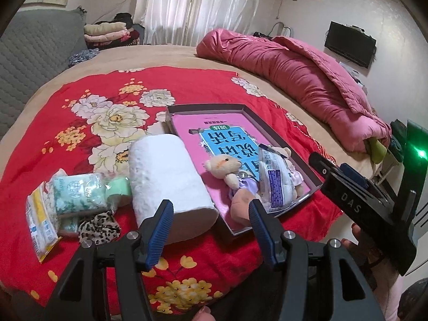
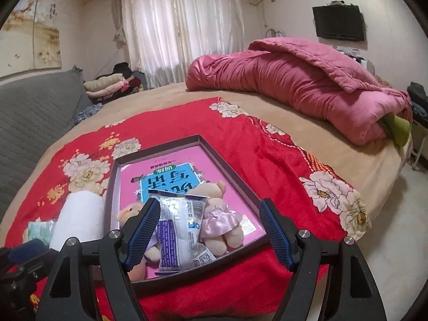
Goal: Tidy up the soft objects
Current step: 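Move both grippers back toward the remaining items on the quilt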
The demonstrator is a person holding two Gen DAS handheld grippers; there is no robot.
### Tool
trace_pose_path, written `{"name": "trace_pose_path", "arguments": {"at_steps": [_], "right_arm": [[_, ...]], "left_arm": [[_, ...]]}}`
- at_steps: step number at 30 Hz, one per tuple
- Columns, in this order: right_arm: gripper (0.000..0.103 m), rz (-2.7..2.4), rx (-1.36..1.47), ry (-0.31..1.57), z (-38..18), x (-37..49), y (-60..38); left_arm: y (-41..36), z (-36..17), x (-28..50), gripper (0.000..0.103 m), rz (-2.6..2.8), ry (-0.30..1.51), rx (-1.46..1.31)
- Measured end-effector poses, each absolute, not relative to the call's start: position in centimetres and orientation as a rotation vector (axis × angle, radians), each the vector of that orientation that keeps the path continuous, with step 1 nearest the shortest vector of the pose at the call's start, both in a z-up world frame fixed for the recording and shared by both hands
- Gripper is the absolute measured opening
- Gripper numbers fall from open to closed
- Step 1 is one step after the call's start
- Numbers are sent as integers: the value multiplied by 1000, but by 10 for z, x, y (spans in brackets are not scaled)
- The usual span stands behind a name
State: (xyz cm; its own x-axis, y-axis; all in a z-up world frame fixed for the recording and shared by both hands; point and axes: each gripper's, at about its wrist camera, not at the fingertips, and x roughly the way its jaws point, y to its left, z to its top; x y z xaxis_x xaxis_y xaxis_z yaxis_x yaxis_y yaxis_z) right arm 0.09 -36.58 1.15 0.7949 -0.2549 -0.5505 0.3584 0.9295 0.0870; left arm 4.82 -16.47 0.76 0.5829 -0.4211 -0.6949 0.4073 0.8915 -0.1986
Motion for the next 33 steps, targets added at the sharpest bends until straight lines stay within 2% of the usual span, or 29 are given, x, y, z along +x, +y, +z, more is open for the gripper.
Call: {"name": "trace_pose_path", "arguments": {"at_steps": [33], "right_arm": [[78,-106,-13,521,48,-14,-261]], "left_arm": [[-94,14,34,58,-392,853,-116]]}}
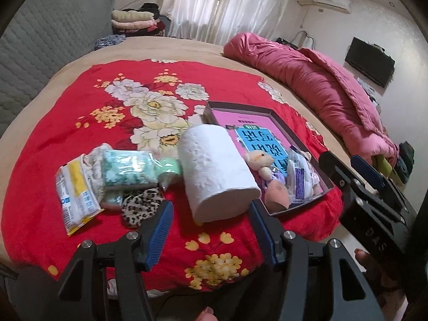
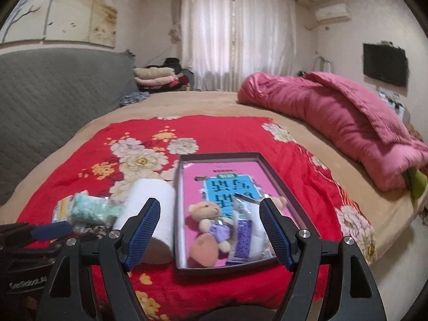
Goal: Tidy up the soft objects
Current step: 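Move both grippers back toward the remaining items on the quilt, then grasp the yellow-white snack packet with the left gripper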
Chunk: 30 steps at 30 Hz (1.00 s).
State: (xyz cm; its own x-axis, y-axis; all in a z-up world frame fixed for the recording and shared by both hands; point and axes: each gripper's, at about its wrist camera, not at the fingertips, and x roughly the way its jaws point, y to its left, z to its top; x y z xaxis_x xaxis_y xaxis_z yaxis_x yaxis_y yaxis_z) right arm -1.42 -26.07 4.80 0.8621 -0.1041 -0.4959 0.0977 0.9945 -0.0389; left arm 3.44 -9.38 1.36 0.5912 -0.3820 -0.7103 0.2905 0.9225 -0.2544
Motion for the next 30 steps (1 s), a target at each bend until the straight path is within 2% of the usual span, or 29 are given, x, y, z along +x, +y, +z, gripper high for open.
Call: {"name": "trace_pose_path", "arguments": {"at_steps": [14,30], "right_arm": [[78,16,-71,541,51,-14,-217],[78,180,-228,572,30,1,-156]], "left_arm": [[-48,15,39,58,-316,858,-197],[50,-29,70,58,-141,963,-416]]}}
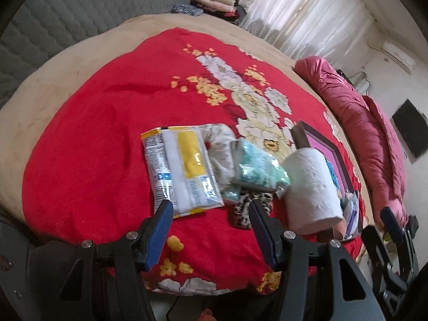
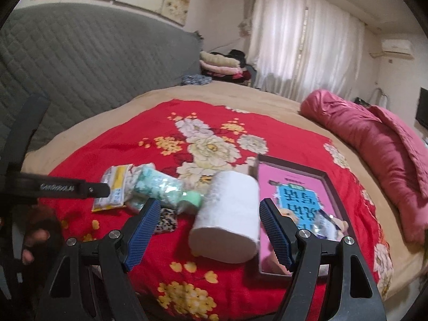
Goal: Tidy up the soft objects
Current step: 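Grasp the yellow-white snack packet with the left gripper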
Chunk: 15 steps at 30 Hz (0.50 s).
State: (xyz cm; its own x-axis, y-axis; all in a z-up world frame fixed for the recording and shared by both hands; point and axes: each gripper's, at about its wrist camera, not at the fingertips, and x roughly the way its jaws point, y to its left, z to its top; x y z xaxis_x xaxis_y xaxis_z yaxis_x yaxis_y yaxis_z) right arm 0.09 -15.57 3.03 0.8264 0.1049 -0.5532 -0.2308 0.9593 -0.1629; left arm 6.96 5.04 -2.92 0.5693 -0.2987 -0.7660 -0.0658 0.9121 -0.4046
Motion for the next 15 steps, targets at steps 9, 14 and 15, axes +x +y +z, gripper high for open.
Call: {"name": "trace_pose_path", "arguments": {"at_steps": [9,14,15], "right_arm": [[78,233,-262,613,13,15,-138],[78,232,-246,640,7,24,-139],[78,231,-243,645,6,26,-139]], "left_arm": [[60,-57,89,58,-138,1036,-486],[54,-65,101,58,-140,1050,-475],[54,-66,103,59,-138,1053,-471]]}}
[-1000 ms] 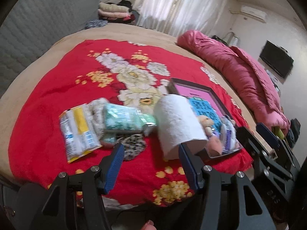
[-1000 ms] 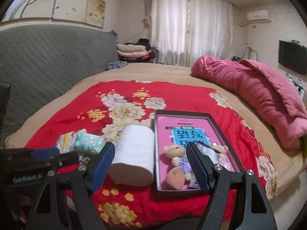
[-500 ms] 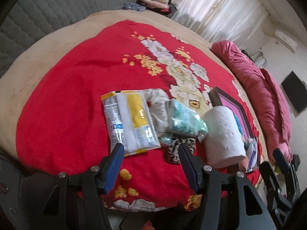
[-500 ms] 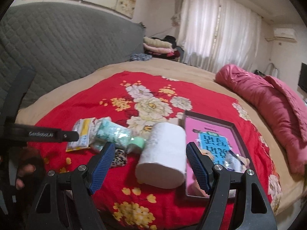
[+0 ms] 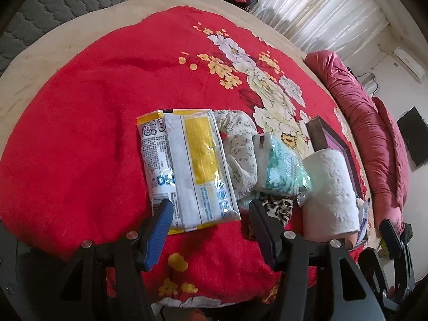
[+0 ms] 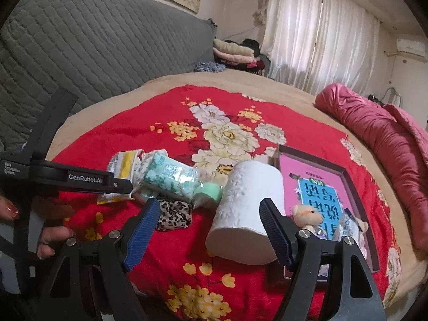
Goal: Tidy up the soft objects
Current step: 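Grasp the yellow-white snack packet with the left gripper, then grasp the green printed tissue pack with the right gripper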
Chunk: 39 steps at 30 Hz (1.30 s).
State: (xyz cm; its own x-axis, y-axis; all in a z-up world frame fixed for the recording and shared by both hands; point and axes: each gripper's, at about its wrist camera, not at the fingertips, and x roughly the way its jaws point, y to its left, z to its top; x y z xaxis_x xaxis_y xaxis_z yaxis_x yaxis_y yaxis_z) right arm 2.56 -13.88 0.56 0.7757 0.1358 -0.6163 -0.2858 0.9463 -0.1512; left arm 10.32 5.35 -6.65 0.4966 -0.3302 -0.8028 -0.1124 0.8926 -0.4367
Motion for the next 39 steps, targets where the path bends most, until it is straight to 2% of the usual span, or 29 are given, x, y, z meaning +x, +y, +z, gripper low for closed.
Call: {"name": "trace_pose_path", "arguments": {"at_steps": [5,8,17,25,30,35,39], "right_arm": [[78,236,-245,660,0,32,-137],[78,245,-251,663,-2,35,-133],[78,260,-247,677,-8,42,-129],[78,266,-243,684,-9,46,-129],[78,397,-320,699,-3,65,-117],[78,531,-580,709,-14,81,-86],[78,635,-661,740,-29,101,-69]], "left_arm": [[53,-69,107,60,-112,1046,-449],[55,-71,109,65,-31,1053,-378],[73,-88,113,65,-90,1096,-553],[65,-96,126,71,-72,1128,-525],[67,-101,130,72,-68,1126,-549],[67,-102,131,72,-81,1118,-543],[70,-102,132,65,-98,1122,-534]]}}
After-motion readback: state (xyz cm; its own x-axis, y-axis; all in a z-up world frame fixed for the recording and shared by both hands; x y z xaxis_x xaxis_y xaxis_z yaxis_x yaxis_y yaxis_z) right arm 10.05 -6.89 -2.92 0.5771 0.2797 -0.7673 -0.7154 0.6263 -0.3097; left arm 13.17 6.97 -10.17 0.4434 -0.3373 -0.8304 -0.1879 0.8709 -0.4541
